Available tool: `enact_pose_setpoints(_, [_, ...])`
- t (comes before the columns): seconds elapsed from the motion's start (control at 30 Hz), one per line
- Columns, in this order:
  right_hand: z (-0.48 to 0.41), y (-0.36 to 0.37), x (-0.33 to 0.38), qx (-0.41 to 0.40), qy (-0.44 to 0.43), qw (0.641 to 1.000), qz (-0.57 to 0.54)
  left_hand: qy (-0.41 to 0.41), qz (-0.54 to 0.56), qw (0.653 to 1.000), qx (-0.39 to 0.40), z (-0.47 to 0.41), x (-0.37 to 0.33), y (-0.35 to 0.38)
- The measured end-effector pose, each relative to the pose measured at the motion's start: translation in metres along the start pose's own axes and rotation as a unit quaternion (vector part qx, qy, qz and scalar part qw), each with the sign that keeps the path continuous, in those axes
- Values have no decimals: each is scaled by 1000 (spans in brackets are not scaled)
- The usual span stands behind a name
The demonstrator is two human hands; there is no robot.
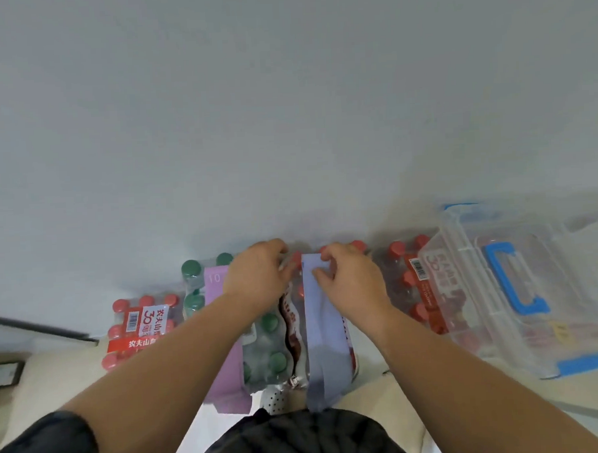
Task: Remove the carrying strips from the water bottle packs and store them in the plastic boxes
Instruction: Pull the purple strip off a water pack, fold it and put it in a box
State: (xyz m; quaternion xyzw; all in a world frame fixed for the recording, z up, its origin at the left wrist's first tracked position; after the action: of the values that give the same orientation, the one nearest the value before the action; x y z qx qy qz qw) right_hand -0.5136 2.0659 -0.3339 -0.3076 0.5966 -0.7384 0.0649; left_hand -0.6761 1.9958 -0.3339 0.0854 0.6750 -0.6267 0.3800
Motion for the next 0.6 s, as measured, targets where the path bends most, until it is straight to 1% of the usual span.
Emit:
enact_pose_setpoints(0.1, [6,1,11,5,-41,999,-20,-29,-17,999,-42,25,22,-27])
enact_pose_setpoints(0.2, [-1,12,33,42,-75,995,-56,-78,-35,994,-74,47,50,-54])
enact_pose_setpoints(0.3, [-11,23,61,88,-112,987,-74,-135,-49,986,-80,55,74,-76])
enact_pose_setpoints(0.37, [-17,30,79,116,-128,982,-75,-161,-46,984,-64,52,87,-84])
enact_pose_setpoints(0.47, [-26,38,105,147,-138,977,-63,-155,-30,987,-30,40,100,-83])
enact_pose_setpoints(0.53, [-32,45,119,176,-120,974,-72,-137,-17,990,-13,33,105,-76])
enact_pose_setpoints(0.6, [-36,52,129,187,-111,974,-65,-110,-10,994,1,26,106,-69])
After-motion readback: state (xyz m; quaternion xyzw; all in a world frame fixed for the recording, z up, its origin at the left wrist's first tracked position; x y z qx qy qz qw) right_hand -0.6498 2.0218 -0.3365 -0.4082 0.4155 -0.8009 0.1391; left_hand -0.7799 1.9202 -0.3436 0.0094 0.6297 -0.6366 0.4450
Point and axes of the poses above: each hand's wrist, its own z-axis away from the middle knuckle, its own y-axis out of the palm, x = y × z, the point moved 3 cm from there along -z, towards the middle knuckle, and after that the axes turned 6 degrees about z, right-handed, at the moved point
